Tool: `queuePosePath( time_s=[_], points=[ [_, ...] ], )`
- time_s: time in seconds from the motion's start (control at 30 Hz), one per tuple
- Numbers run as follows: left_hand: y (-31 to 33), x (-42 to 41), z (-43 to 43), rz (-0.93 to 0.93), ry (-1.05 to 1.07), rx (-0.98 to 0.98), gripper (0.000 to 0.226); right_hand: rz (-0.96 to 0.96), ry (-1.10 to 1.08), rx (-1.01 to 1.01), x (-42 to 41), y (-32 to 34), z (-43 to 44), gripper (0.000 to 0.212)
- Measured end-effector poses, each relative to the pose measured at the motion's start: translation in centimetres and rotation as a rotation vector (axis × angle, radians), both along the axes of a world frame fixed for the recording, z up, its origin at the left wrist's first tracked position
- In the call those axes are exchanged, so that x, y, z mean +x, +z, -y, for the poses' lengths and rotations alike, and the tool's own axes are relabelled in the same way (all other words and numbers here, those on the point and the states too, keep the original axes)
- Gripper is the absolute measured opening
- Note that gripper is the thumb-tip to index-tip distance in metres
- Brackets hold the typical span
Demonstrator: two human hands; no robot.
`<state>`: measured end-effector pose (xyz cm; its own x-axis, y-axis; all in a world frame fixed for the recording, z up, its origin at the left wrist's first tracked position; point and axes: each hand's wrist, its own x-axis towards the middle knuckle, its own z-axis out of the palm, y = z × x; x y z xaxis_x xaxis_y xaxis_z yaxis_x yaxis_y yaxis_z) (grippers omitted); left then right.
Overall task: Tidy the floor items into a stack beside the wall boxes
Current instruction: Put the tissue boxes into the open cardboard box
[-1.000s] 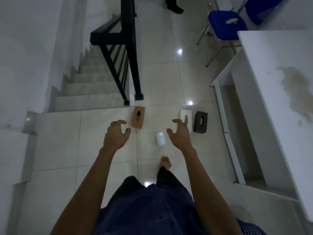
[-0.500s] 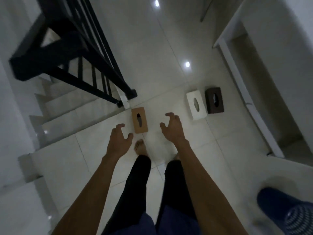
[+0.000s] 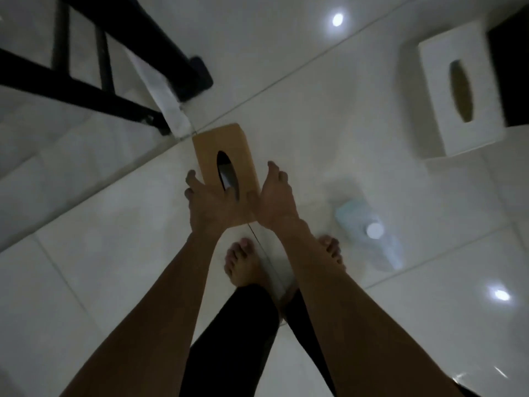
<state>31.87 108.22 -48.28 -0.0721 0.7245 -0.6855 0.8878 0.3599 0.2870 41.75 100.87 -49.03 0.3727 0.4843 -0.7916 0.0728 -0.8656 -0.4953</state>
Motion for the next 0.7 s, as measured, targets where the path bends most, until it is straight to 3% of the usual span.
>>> queuePosePath(
  time_s=[0.1,0.17,0.3,0.4,0.57,0.7],
  points=[
    [-4.5,-1.4,0.1,0.018,-0.001,0.012,0.093,-0.018,0.002,0.068,-1.4,-4.4,-0.3,0.079],
    [-5.3,-1.9,0.4,0.002,-0.006,0.035,0.084,-0.037,0.024,0.139,-2.0,-4.9,0.1,0.068],
    [-0.1,-2.2,1.8,-0.009,0.012,0.138,0.072,-0.033,0.024,0.26,-1.9,1.1,2.2,0.059],
    [11.4,-1.9,4.1,0.041,0.002,0.194,0.071,0.005,-0.009,0.312,-1.1,12.6,5.0,0.058],
    [38.6,-1.7,9.5,0.073,0.045,0.179,0.069,0.01,-0.005,0.35,1.2,38.7,9.3,0.047],
    [56.1,-3.8,16.1,0.108,0.099,0.257,0.069,-0.011,0.043,0.365,1.2,55.9,11.7,0.051]
  ],
)
